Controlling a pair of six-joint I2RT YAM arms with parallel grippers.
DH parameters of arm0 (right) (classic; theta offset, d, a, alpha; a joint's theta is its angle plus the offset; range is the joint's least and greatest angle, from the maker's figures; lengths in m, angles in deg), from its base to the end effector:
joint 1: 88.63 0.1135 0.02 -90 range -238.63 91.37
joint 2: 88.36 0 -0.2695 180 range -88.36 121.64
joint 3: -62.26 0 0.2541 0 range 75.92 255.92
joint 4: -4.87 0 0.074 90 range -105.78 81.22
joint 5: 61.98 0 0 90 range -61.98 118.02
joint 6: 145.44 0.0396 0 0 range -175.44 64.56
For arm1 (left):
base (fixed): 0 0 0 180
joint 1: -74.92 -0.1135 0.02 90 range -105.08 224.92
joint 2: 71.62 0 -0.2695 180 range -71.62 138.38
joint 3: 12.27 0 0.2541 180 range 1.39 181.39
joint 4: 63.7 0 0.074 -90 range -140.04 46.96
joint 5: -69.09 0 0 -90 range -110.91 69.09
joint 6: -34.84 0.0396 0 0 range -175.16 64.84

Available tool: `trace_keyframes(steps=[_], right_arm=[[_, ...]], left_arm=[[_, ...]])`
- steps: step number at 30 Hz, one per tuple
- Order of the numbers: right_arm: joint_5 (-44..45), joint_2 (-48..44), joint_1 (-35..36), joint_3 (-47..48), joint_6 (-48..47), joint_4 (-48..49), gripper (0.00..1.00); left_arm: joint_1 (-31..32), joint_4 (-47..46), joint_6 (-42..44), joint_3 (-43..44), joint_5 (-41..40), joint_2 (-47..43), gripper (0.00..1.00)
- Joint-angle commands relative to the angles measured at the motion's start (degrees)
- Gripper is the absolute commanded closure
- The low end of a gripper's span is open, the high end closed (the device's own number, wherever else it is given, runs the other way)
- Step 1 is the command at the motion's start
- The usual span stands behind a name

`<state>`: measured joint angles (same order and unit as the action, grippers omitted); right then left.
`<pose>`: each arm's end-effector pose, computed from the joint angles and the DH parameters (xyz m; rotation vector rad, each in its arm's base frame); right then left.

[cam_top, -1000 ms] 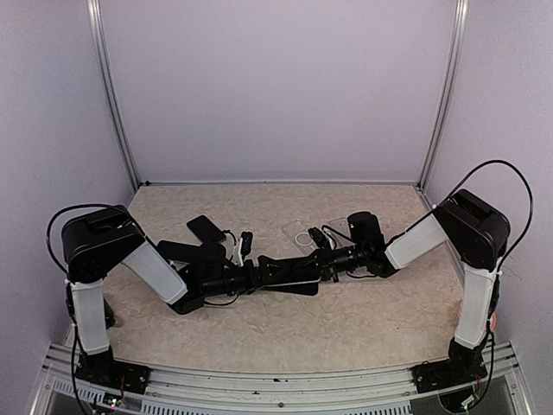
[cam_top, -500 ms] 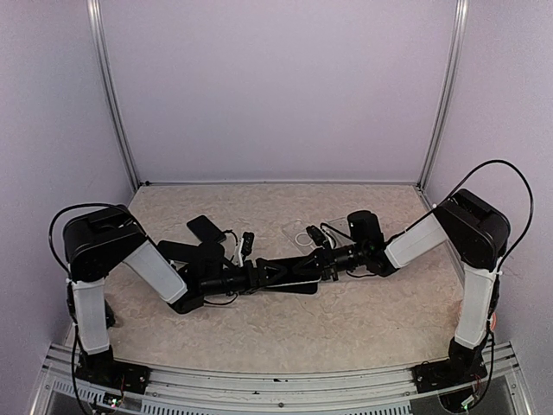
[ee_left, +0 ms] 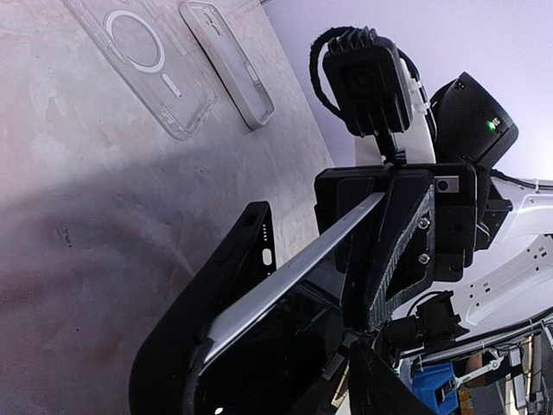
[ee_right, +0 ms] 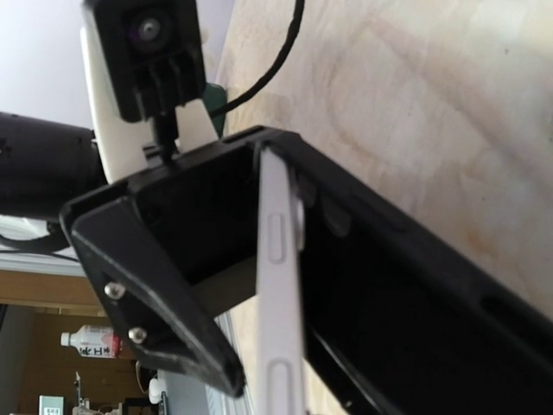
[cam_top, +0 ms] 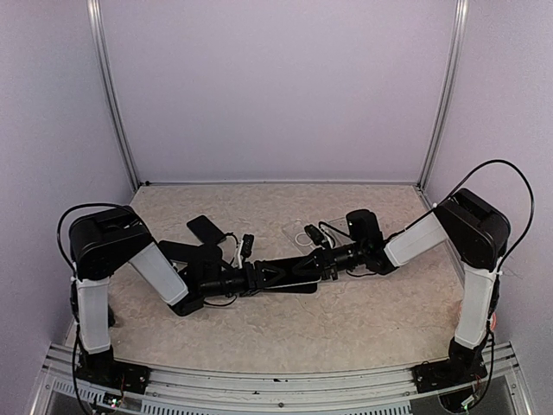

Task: Put the phone into the phone case
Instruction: Install the phone on the phone case.

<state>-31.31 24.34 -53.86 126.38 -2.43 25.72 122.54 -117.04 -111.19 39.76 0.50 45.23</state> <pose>0.2890 0.2421 0.1277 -0.4155 2.3889 1.9014 0.2310 -0.2746 0.1019 0.1655 2.0667 -1.5559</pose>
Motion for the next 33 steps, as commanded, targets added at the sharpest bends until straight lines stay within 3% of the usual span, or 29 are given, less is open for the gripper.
trace_keyframes(steps=[1, 14, 33], right_arm=[[0.7, -0.2, 0.9, 2.1, -2.6, -4.9, 0.94], [1.8, -0.7, 0.9, 2.9, -5.3, -9.6, 0.84], [6.0, -3.5, 0.7, 5.6, -11.9, -22.1, 0.66]], left_arm=[[0.6, -9.9, 0.2, 0.3, 3.7, -0.2, 0.53], [0.8, -13.2, -0.4, -0.6, 4.4, -0.1, 0.69], [0.7, -14.3, -0.8, -1.0, 4.4, 0.4, 0.73]])
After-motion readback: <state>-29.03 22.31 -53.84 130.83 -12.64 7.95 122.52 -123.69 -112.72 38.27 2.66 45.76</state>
